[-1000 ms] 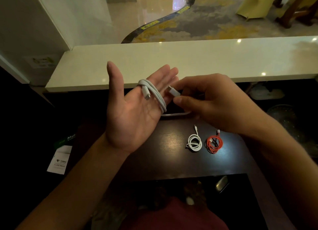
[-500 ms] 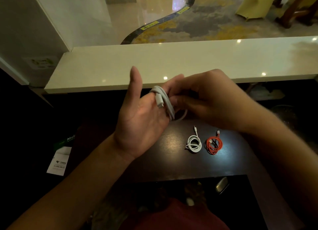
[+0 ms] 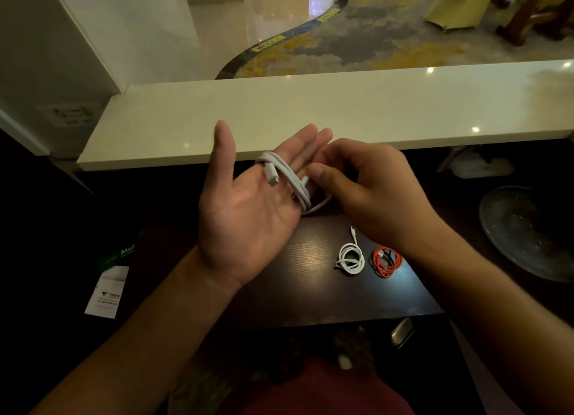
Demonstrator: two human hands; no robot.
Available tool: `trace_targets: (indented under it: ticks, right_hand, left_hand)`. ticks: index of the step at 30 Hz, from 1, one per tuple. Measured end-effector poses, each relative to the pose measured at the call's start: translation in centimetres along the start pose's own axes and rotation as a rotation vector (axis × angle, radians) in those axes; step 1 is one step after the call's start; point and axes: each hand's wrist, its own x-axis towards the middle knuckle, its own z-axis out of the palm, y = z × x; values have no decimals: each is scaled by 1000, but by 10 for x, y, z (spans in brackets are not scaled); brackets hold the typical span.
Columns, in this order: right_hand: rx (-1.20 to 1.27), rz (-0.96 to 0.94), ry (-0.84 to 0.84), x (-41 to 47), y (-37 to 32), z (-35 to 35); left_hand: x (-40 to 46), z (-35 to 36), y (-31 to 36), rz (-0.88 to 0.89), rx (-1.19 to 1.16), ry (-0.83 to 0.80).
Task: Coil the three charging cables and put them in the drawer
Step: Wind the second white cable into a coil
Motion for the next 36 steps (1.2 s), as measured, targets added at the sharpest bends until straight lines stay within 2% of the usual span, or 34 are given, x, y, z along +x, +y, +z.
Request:
trace_targets:
  ticks: [5,9,13,15,18,20,23,29,31,33,36]
  right_hand:
    - [148,68,1,1,1,2]
    - [94,5,-68,-10,-9,8]
    - [275,-36,-170,-11,-12,-1]
    - [133,-128,-98,-15,-10,0]
    - [-225,-341,144,-20,-10,6]
    - [-346,-456,104,-16,-11,13]
    - [-482,-507,-11,-6,-9,17]
    - [-589,-733,-2,9,-10,14]
    - [-541,-802,-11,6,-12,18]
    - [-393,-821,-75,0,-11,23]
    - [-147,-681,-213,-10,-4,28]
  left_hand:
    - [-2,-4,-1,-13,126,-32]
    - [-2,-7,-3,-38,143,-75]
    - [1,-10,-4,7,91,-68]
    - [4,-15,-2,28,22,-10]
    - [9,-23,2,44,-59,43]
    - [10,-25,1,33,-40,46]
    - [12,-28,-3,19,10,71]
    - [6,-22,-4,-64,-67,15]
    - [6,-26,-1,-87,-98,-8]
    - [10,-32,1,-107,-129,4]
    - [13,-38,0,-102,-143,102]
